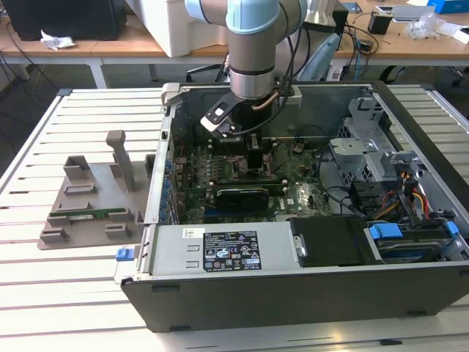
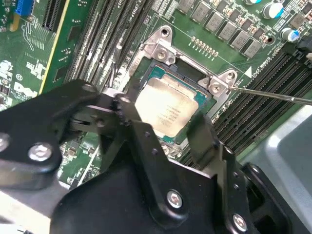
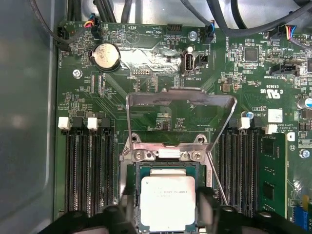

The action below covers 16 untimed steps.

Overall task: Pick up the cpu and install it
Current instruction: 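Place the cpu into insertion slot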

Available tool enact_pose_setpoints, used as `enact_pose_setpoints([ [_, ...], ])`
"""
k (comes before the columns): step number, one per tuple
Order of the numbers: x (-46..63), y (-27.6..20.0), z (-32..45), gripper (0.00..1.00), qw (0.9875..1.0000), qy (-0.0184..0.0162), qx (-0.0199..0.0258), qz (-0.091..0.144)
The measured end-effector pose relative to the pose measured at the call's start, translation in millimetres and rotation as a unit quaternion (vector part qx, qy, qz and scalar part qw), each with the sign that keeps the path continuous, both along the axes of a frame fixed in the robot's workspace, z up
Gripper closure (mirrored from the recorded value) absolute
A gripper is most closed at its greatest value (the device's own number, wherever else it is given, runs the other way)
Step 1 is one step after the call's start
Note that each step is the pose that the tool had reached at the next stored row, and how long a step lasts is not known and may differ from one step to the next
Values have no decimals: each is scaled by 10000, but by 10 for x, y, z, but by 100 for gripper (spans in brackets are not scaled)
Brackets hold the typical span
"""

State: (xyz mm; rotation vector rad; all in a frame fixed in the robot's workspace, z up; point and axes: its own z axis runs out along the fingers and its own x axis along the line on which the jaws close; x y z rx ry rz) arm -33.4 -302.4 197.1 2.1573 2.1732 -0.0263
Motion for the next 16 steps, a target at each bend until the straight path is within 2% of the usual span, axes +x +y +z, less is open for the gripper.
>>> enact_pose_setpoints([
  [1, 0, 0, 1, 32, 10000, 1, -1, 0],
  [4, 1, -1, 18, 32, 10000, 1, -1, 0],
  [6, 1, -1, 100, 32, 10000, 1, -2, 0],
  [8, 2, 3, 146, 34, 10000, 1, -2, 1],
  [12, 1, 3, 151, 58, 10000, 1, -1, 0],
  [13, 0, 3, 151, 58, 10000, 1, -2, 0],
  [14, -3, 3, 150, 71, 10000, 2, -2, 0],
  [15, -4, 3, 148, 71, 10000, 1, -2, -1],
  [16, -6, 3, 144, 82, 10000, 1, -1, 0],
])
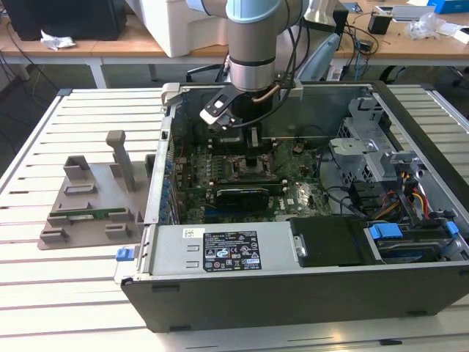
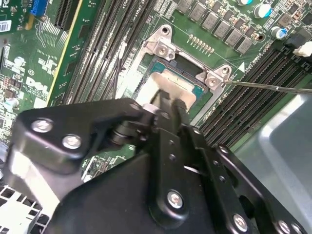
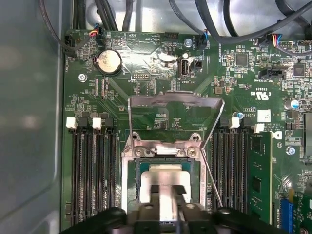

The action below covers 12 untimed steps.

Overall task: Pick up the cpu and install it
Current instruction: 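Place the cpu into insertion slot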

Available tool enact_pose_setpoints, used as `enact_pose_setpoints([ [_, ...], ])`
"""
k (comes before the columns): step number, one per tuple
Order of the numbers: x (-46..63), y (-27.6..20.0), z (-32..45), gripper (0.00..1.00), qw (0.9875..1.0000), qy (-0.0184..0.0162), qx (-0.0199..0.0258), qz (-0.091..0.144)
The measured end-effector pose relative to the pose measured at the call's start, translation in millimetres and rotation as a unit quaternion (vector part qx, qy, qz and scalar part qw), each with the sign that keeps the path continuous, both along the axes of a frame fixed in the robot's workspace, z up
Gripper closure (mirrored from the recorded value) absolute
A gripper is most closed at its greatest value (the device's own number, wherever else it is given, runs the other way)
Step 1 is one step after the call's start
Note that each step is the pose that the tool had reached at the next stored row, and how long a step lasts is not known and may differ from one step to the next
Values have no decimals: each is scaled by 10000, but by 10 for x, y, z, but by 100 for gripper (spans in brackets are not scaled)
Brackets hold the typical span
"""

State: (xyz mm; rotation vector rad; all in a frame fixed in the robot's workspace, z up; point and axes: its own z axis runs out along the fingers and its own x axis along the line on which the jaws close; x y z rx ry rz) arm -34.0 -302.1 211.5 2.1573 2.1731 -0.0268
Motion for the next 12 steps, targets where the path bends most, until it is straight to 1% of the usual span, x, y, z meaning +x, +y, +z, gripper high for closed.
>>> enact_pose_setpoints([
  [1, -3, 0, -4, 82, 10000, 0, 0, 0],
  [2, -6, 0, -10, 89, 10000, 0, 0, 0],
  [6, -20, -5, -49, 89, 10000, 1, -1, 0],
  [9, -16, -6, -74, 89, 10000, 9, -4, 0],
  [12, 84, -6, -92, 89, 10000, 18, -3, 2],
])
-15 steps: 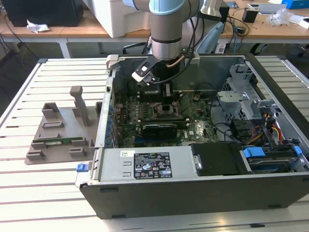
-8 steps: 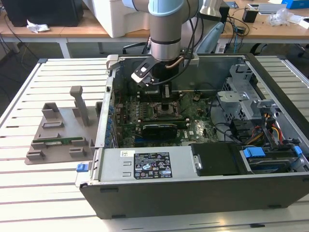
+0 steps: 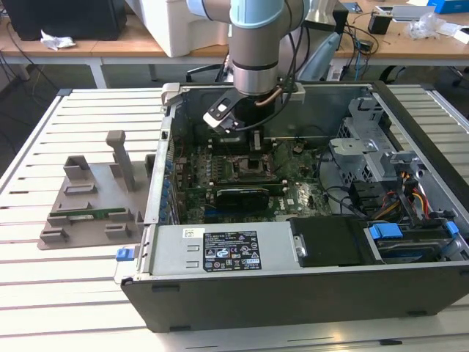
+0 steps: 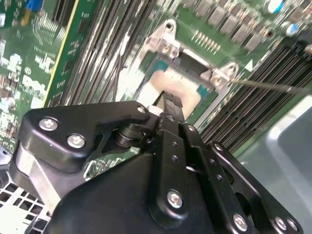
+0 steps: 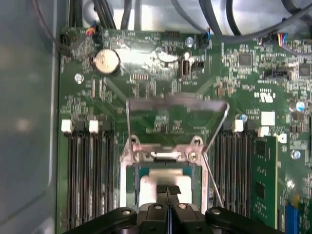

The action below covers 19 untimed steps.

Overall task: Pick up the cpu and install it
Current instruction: 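Place the cpu into insertion slot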

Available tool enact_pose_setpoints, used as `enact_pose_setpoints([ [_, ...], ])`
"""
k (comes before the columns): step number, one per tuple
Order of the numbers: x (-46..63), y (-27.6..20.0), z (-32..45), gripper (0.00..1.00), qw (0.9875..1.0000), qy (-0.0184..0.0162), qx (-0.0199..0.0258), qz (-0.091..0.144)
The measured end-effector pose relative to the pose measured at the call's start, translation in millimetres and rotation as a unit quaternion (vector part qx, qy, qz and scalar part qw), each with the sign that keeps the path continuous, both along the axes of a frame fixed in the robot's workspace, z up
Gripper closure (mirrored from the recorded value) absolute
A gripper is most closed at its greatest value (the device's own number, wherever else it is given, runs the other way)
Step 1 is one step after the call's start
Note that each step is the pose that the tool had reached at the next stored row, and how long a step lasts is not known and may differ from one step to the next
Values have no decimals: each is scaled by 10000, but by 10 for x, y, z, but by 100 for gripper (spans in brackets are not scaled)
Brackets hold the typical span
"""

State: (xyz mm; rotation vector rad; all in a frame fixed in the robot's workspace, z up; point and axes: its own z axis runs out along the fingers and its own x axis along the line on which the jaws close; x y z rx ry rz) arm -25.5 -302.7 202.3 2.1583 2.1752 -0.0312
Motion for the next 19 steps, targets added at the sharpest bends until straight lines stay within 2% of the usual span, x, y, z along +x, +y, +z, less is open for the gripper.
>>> enact_pose_setpoints([
  [3, 45, 2, 21, 89, 10000, -3, 4, 2],
  [6, 47, 1, 229, 89, 10000, -1, 0, 0],
  [8, 47, 1, 317, 89, 10000, -1, -1, 0],
  [10, 47, 1, 442, 89, 10000, -1, -2, 0],
  [13, 47, 1, 519, 89, 10000, -1, -1, 1],
  [17, 47, 1, 701, 89, 10000, -1, -1, 1],
  [19, 47, 1, 743, 89, 10000, -1, -1, 0],
])
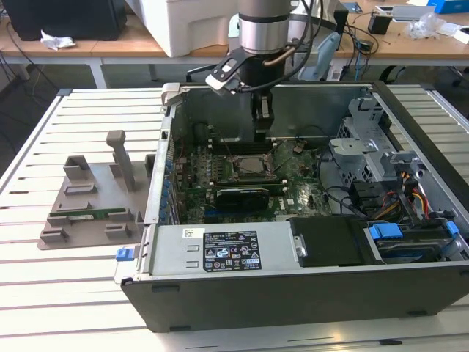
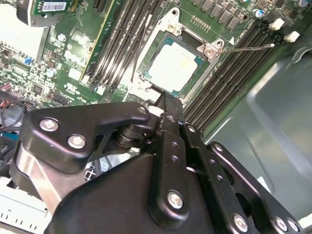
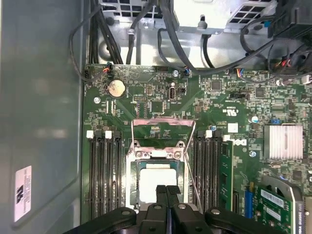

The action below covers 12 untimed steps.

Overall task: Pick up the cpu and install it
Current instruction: 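Place the cpu into insertion slot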

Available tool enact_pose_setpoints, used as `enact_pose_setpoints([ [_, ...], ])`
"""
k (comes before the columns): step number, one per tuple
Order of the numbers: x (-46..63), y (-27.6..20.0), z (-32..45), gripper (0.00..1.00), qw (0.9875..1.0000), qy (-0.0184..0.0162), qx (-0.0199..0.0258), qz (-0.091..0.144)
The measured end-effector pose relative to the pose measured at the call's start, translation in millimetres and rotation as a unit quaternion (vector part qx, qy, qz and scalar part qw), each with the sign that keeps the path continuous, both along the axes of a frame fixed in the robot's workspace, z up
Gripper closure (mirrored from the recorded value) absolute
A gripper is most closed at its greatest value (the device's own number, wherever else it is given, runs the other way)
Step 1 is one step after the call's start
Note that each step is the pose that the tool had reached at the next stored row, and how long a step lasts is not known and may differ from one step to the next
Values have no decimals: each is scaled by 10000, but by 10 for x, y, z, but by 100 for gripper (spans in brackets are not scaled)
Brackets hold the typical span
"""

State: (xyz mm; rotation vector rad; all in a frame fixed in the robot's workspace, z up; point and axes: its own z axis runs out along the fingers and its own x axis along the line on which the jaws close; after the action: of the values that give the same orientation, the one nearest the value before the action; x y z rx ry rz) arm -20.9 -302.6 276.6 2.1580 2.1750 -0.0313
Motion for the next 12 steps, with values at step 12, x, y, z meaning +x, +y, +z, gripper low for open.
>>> enact_pose_setpoints([
  [12, 0, 0, 314, 89, 10000, 0, 1, 0],
])
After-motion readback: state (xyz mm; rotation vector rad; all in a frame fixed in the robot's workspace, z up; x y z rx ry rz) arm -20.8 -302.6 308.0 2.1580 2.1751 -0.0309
